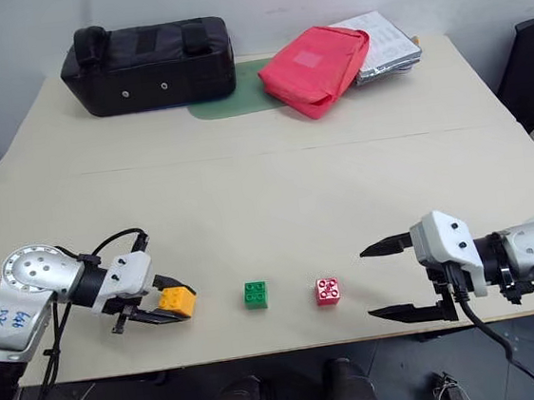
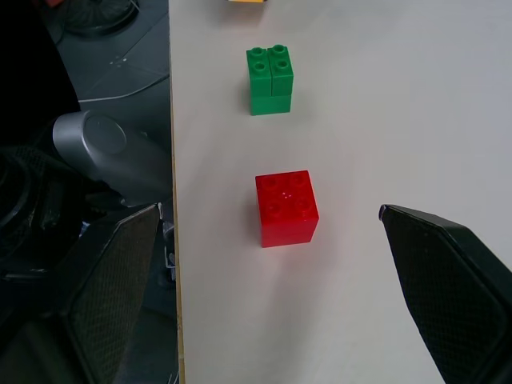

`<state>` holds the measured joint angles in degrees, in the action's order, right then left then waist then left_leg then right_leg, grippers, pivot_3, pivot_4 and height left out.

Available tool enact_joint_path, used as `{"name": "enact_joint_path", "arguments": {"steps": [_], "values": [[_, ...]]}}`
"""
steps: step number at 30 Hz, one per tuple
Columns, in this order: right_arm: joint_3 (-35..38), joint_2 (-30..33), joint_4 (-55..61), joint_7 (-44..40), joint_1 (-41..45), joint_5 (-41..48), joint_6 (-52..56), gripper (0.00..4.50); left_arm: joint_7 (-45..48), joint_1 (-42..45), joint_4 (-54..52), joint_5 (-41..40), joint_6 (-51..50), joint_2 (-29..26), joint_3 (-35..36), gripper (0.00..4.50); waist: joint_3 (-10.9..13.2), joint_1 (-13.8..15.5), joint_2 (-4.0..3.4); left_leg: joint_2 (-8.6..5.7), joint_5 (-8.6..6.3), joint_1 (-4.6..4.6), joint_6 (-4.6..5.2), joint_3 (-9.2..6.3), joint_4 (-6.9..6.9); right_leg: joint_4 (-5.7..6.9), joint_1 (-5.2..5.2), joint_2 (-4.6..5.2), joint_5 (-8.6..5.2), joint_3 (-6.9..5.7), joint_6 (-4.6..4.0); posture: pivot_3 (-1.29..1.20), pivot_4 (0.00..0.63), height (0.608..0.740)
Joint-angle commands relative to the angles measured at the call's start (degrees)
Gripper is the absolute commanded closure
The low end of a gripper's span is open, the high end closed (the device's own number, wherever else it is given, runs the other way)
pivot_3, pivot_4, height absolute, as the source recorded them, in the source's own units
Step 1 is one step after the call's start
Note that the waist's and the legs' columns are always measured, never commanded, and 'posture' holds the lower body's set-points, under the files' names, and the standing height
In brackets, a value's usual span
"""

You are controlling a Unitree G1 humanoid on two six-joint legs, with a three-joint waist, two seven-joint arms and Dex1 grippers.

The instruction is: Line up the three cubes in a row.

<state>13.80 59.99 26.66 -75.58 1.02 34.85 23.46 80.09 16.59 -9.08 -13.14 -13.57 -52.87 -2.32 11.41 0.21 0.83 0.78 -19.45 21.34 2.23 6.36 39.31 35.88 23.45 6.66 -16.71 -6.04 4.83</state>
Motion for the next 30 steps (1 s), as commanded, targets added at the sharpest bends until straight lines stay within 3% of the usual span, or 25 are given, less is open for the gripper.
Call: {"name": "enact_joint_path", "arguments": {"steps": [1, 21, 30], "values": [[0.24, 0.31, 0.73, -0.33, -1.02, -2.19, -3.05, 0.00, -2.40, 0.58, 0.49, -0.04, 2.01, 0.08, 1.37, 2.96, 0.00, 0.08, 0.00, 0.00, 0.00, 0.00, 0.00, 0.00, 0.00, 0.00, 0.00, 0.00, 0.00, 0.00, 0.00, 0.00, 0.150, 0.740], [-0.15, -0.72, 0.65, 1.59, -2.20, -3.12, -4.44, 0.00, -2.12, 2.29, 8.81, 4.55, 9.45, 0.07, -4.72, 2.96, 0.00, 0.01, -0.01, -0.01, -0.01, 0.00, -0.01, 0.01, -0.01, 0.02, 0.00, -0.01, 0.00, 0.00, -0.01, 0.00, 0.150, 0.740], [-0.41, -0.65, -0.02, 0.89, -2.94, -3.58, -5.21, 0.00, -1.25, -0.73, 2.35, -1.44, 1.63, -1.90, -1.50, 0.25, 0.00, -0.04, -0.01, -0.01, -0.01, 0.00, -0.01, 0.01, -0.01, 0.04, 0.00, 0.00, 0.00, 0.00, -0.01, 0.00, 0.150, 0.740]]}}
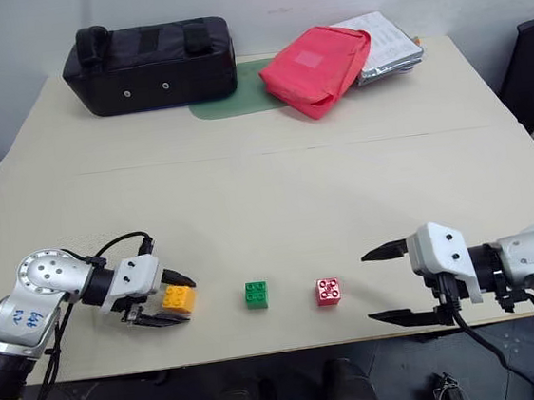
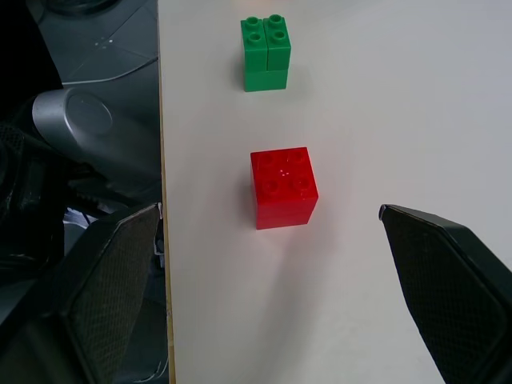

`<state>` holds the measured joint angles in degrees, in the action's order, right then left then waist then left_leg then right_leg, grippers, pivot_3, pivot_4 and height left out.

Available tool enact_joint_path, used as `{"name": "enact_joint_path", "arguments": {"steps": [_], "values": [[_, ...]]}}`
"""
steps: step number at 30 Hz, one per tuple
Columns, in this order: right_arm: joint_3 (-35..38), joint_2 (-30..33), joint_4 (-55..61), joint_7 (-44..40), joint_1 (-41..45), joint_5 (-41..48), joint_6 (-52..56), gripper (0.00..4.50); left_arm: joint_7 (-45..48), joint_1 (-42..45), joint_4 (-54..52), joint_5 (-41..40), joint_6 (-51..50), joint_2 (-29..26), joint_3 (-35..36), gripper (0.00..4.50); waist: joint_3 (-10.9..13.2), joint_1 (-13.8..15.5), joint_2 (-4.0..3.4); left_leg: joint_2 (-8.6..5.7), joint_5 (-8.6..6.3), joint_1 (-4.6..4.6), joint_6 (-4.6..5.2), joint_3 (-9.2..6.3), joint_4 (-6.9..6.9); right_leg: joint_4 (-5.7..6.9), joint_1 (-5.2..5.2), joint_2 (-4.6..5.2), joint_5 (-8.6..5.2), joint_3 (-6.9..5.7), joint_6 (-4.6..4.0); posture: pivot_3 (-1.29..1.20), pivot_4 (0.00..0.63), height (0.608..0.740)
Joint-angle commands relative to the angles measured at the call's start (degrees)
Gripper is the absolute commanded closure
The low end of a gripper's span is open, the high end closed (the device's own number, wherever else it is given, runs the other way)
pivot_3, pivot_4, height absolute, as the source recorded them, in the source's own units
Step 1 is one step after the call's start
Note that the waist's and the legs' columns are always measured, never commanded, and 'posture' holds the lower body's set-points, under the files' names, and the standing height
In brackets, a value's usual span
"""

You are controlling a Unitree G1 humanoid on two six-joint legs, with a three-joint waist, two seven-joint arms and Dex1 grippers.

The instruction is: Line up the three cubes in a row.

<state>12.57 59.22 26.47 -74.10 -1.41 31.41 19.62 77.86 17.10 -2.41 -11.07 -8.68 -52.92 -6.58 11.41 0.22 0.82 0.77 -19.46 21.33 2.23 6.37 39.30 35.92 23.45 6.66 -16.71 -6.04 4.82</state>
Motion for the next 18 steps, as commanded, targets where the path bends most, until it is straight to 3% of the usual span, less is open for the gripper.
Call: {"name": "enact_joint_path", "arguments": {"steps": [1, 7, 12, 18], "values": [[1.10, 0.19, -0.19, -0.94, -0.91, -0.13, -1.58, 0.00, 1.57, -1.92, -5.32, -4.80, -4.33, -2.68, 3.77, 0.01, 0.00, -0.08, 0.00, 0.01, 0.00, 0.01, 0.00, -0.01, 0.00, 0.00, 0.00, 0.00, 0.00, -0.01, 0.00, 0.00, 0.150, 0.740], [6.96, 2.20, -6.76, -6.42, -3.96, 0.73, -3.64, 0.00, 5.31, -7.59, -10.30, -15.32, -13.32, -9.91, 15.73, 0.01, 0.01, -0.20, -0.01, 0.02, 0.00, -0.01, -0.01, -0.04, 0.00, -0.03, -0.02, 0.00, -0.02, -0.02, -0.03, 0.00, 0.150, 0.740], [13.96, 4.84, -11.87, -11.79, -5.16, 4.13, -0.84, 0.00, 8.01, -10.89, -7.71, -18.59, -16.90, -15.50, 25.44, 0.01, 0.01, -0.22, -0.02, 0.02, 0.00, -0.07, -0.01, -0.05, 0.00, -0.16, -0.05, 0.01, -0.05, -0.02, -0.09, 0.00, 0.150, 0.740], [16.55, 6.06, -16.25, -15.02, -4.90, 5.00, 0.01, 0.00, 9.85, -11.30, -3.95, -19.06, -17.00, -18.37, 29.36, 0.01, 0.01, -0.22, -0.03, 0.02, -0.03, -0.10, -0.07, -0.05, -0.03, -0.14, -0.04, 0.01, -0.09, -0.02, -0.15, 0.00, 0.150, 0.740]]}}
